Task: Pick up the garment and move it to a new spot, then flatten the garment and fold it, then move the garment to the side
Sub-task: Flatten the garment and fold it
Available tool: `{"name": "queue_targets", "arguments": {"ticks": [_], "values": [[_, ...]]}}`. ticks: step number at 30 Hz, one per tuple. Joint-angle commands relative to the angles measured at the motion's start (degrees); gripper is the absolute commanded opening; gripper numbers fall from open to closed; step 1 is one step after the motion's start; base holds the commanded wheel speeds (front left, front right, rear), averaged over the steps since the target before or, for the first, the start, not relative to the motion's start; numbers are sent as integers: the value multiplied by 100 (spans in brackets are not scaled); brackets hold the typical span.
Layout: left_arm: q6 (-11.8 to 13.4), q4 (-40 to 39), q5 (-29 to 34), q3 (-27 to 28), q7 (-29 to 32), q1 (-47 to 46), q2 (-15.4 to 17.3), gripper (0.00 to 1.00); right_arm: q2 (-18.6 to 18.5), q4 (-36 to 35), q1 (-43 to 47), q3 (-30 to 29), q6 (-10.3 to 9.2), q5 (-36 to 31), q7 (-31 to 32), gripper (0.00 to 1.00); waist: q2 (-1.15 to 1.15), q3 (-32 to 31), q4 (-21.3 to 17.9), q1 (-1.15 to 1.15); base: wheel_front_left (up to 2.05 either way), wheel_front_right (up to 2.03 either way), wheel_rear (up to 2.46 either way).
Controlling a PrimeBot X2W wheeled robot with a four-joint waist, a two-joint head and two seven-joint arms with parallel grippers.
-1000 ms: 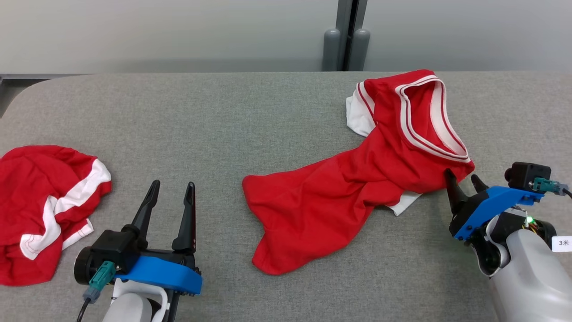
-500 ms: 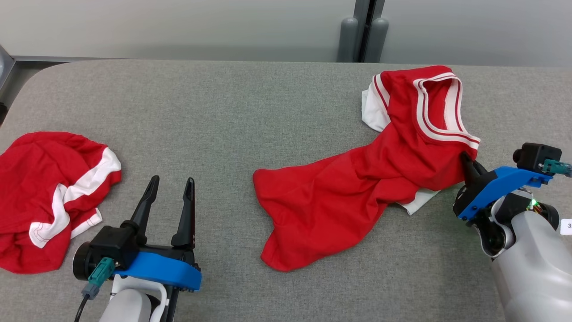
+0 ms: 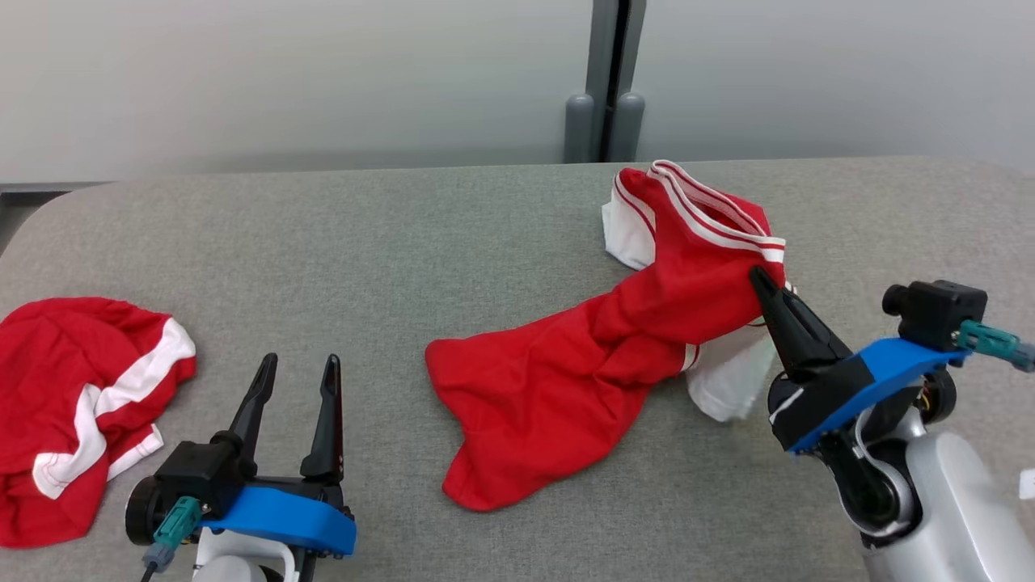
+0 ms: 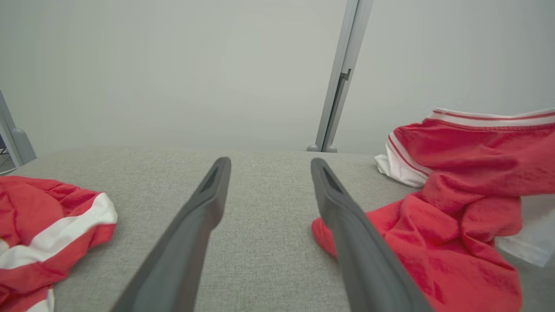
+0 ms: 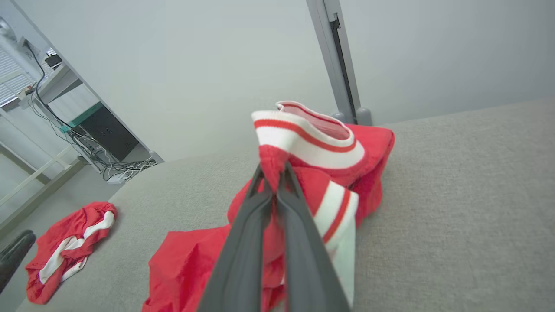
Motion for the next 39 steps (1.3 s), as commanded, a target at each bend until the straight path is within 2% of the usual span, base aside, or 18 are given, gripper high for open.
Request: {"name": "queue_targets", "arguments": {"ticks": [1,6,8,10,13,16,17,19,20,26,27,28,29,34,39], "values": [[33,-38,-21,30,-27,58,4,100,-10,-640,336,-42,1,-65,254,0,0,-112,-150,0,0,0,0],[31,-76,-34,30,-27,86,-1,100,227,-2370,1093,-343,1,-230,1064,0,0,-124,-265,0,0,0,0],[34,-88,-26,23,-27,79,-6,100,319,-2682,1342,-662,1,-318,1292,0,0,-104,-281,0,0,0,0],[39,-112,-18,10,-27,56,-12,100,389,-2693,1465,-1018,1,-390,1485,0,0,-60,-287,0,0,0,0],[34,-132,-9,-16,-27,-1,-3,100,467,-2255,1360,-1422,1,-428,1694,0,0,24,-277,0,0,0,0],[13,-139,2,-69,-23,-78,-2,100,473,-1498,979,-1744,1,-599,1691,0,0,122,-218,0,0,0,0],[0,-131,12,-107,-15,-130,5,100,438,-896,658,-1920,1,-769,1498,0,0,198,-155,0,0,0,0],[-17,-124,13,-141,-1,-206,15,100,373,-307,332,-2033,1,-898,1291,0,0,280,-73,0,0,0,0],[-17,-124,13,-141,-1,-206,15,100,373,-307,332,-2033,1,-898,1291,0,0,280,-73,0,0,0,0],[-34,-98,31,-199,5,-395,34,100,132,1214,-631,-2238,1,-1278,583,0,0,501,165,0,0,0,0],[-29,-97,33,-212,3,-408,26,100,93,1415,-746,-2274,1,-1329,441,4,0,518,200,0,0,0,0],[-26,-88,31,-216,2,-421,26,100,52,1612,-849,-2283,1,-1409,306,79,0,529,225,0,0,0,0],[-31,-75,29,-222,0,-437,28,100,0,1784,-926,-2319,1,-1508,151,100,0,533,249,0,0,0,0],[-2,-6,-1,-198,-9,-413,19,100,-106,2246,-1118,-2151,1,-1859,-573,100,0,441,250,0,0,0,0],[25,55,-39,-133,-20,-274,-5,100,-123,2014,-828,-1663,1,-1937,-1174,100,0,240,116,0,0,0,0]]}}
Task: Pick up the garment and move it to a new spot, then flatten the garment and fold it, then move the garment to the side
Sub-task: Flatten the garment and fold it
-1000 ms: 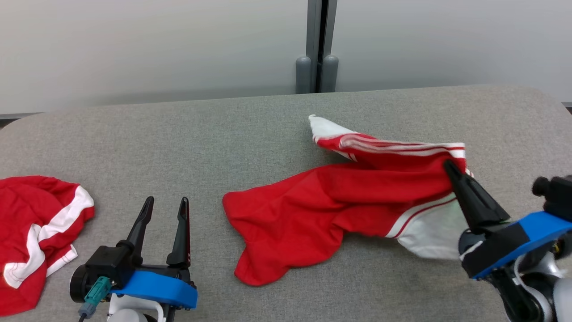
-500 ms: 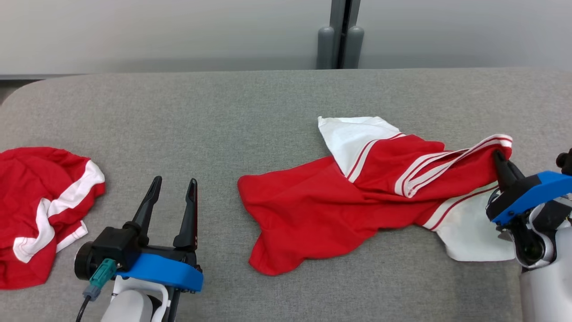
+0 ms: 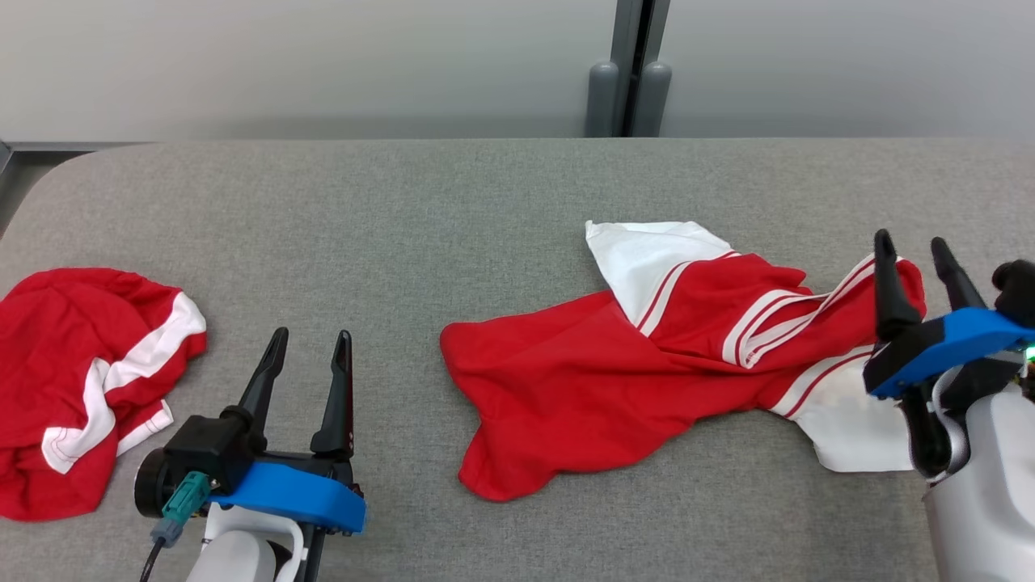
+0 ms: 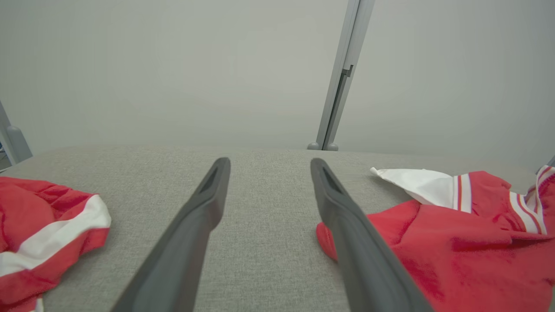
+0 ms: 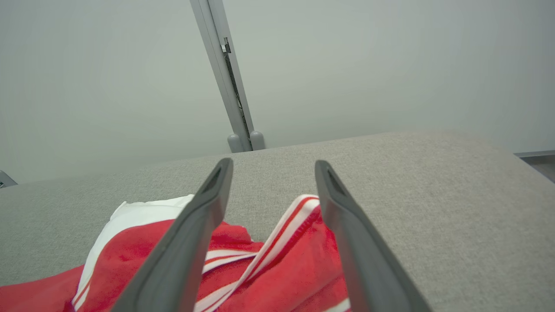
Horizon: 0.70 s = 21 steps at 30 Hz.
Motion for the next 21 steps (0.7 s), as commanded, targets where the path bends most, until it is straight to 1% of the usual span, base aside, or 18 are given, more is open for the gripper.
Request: {"name": "queue_targets", "arguments": {"ticks": [1,4,6,7,10,15,21], "values": [[26,12,-2,36,-29,53,-22,100,5,-126,215,145,1,52,-110,100,0,-97,-87,0,0,0,0],[36,40,-20,67,-30,126,-34,100,-57,-593,625,526,1,-88,-322,100,0,-226,-191,0,0,0,0],[44,33,-32,82,-32,192,-46,100,-57,-979,943,709,1,-326,-377,100,0,-279,-264,0,0,0,0],[50,-7,-30,126,-32,251,-31,100,16,-1415,1270,785,1,-572,-417,100,0,-323,-340,0,0,0,0],[66,-38,-28,220,-33,383,-6,100,205,-2022,1756,863,1,-865,-357,100,0,-386,-429,0,0,0,0],[93,-68,-11,346,-34,584,8,100,462,-2729,2455,832,1,-1002,-214,100,0,-499,-480,0,0,0,0],[87,-32,15,475,-35,799,-22,100,654,-3111,3020,506,1,-937,-7,100,0,-674,-457,0,0,0,0]]}}
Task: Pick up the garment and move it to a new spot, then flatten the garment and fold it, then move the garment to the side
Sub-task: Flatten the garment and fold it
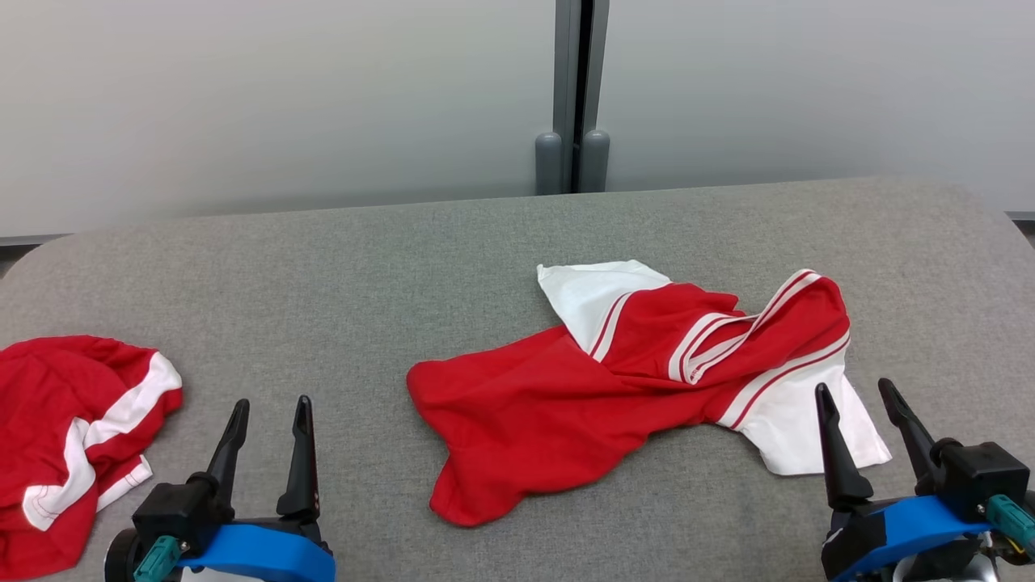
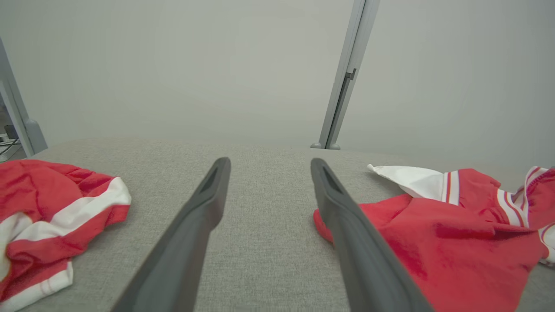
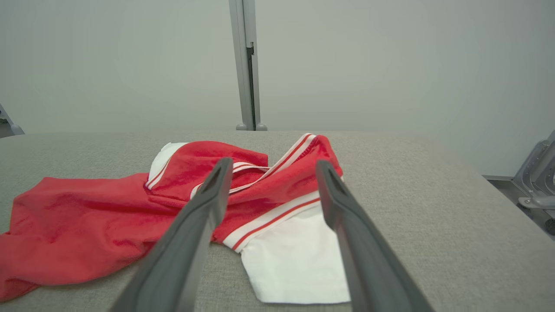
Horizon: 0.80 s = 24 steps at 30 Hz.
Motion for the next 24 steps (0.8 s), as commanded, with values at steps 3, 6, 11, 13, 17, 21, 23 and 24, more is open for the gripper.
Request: {"name": "queue_targets", "arguments": {"ticks": [3,6,11,13,17,21,23,24], "values": [[-24,4,28,47,-28,99,-30,100,38,-127,146,-40,1,37,61,100,0,-56,4,1,0,0,0],[-35,30,48,50,-28,103,-55,100,41,-183,125,-2,1,120,101,100,0,-75,15,1,0,0,0],[-88,135,88,-103,0,-30,-113,100,42,-175,146,62,1,246,128,100,0,-92,34,1,0,0,0],[-98,159,122,-210,70,-103,-143,100,41,-154,169,95,1,280,132,100,0,-89,28,1,0,0,0],[-153,331,104,-463,378,-307,-239,100,42,-125,135,225,1,342,156,100,0,-40,-15,1,0,0,0],[-17,720,-50,-525,936,-640,-400,100,39,-149,37,366,1,371,145,100,0,61,-84,1,0,0,0],[64,944,-149,-528,1198,-848,-459,100,40,-158,-12,421,1,382,142,100,0,133,-118,1,0,0,0],[100,1082,-218,-514,1331,-951,-493,100,39,-152,-36,444,1,387,134,100,0,161,-136,1,0,0,0]]}}
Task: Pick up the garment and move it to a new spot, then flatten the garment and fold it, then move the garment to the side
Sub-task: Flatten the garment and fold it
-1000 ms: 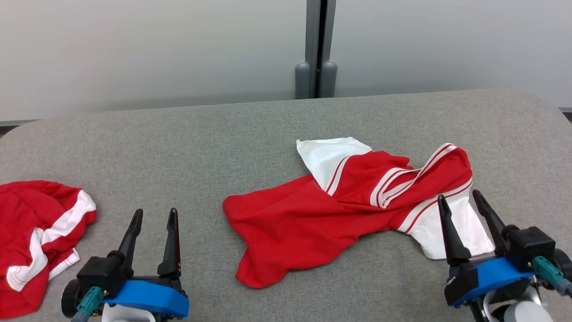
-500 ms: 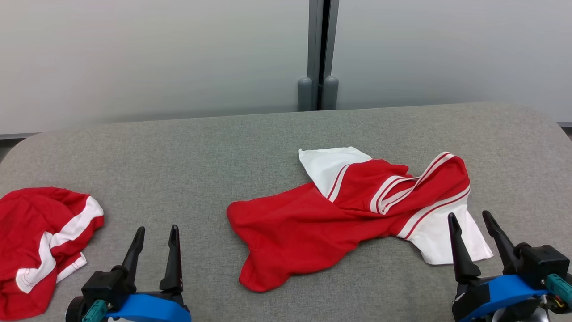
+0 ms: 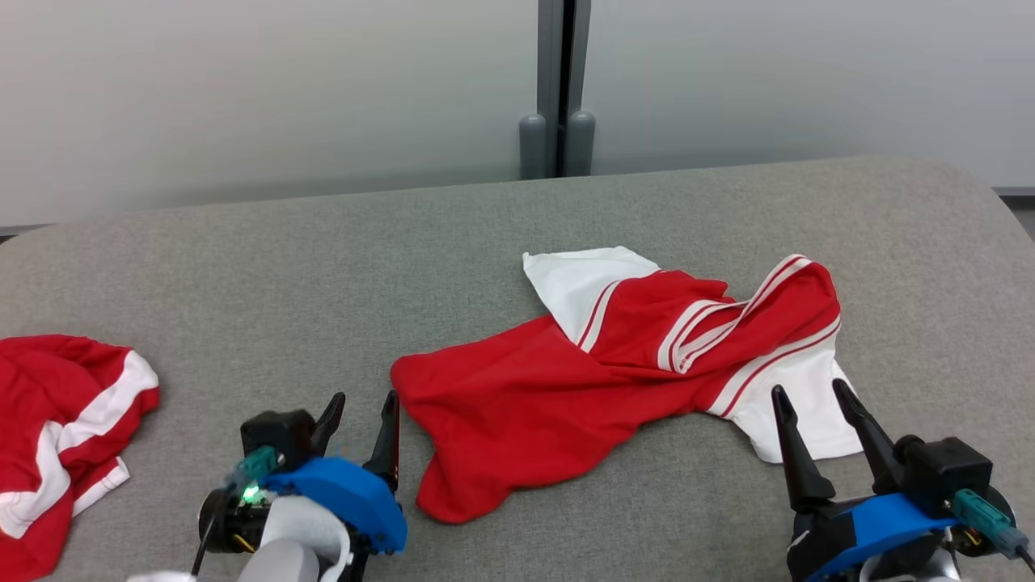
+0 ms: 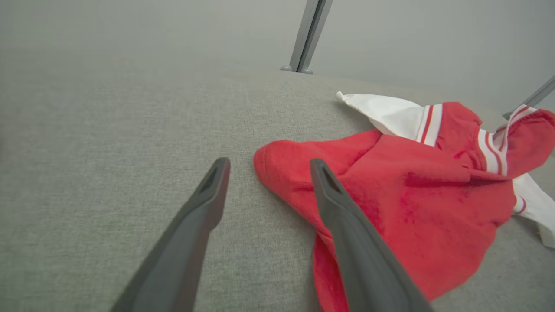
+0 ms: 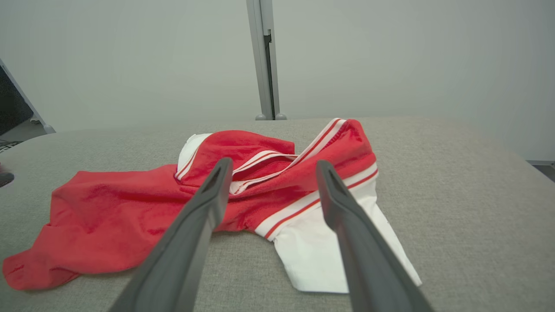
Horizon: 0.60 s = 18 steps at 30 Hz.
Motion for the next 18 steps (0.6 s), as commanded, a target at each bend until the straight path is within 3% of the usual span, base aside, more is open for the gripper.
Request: {"name": "queue_targets", "arguments": {"ticks": [1,7,18], "values": [[52,211,-101,8,200,-216,-35,100,0,-1,-101,58,1,27,-16,100,0,48,-36,0,0,0,0],[176,948,-411,-7,708,-747,-131,100,0,71,-230,198,1,46,-58,100,0,205,-193,0,0,0,0],[177,1792,-783,-93,980,-1304,-192,100,-1,166,-342,300,1,98,-127,100,0,328,-432,0,0,0,0]]}}
